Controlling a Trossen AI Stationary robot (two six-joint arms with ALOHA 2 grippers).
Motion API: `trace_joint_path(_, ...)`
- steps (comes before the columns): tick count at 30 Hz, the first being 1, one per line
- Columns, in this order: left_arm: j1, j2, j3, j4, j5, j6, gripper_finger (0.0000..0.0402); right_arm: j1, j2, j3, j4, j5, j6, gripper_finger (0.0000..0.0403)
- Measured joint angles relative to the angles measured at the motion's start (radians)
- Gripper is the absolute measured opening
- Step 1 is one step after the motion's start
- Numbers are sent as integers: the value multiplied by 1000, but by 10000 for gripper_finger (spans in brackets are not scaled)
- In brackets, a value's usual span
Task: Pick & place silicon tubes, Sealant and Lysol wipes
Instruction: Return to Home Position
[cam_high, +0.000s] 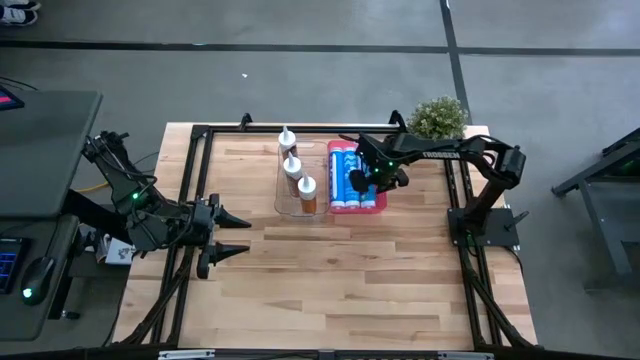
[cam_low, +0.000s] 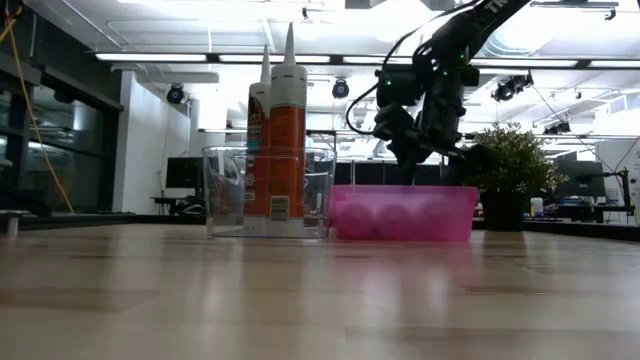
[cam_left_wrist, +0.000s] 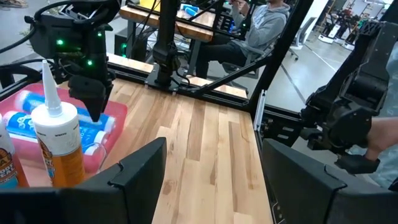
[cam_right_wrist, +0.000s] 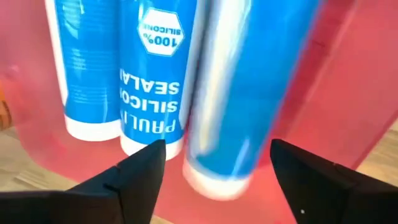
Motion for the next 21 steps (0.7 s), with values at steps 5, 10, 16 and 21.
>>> trace_joint_path(5,0,0,0,0,2,-1,259,2,0,0,8,-1,-1,297)
trace_joint_path(10,0,0,0,-1,2,-3,259,3,-16,0,10,-15,-20,287)
trace_joint_path(16,0,-3,0,-3,2,-3,259,25,-134,0,21,32,-68,264)
trace_joint_path(21,0,-20,0,-10,1,0,259,95,-296,0,30,130,-133,241)
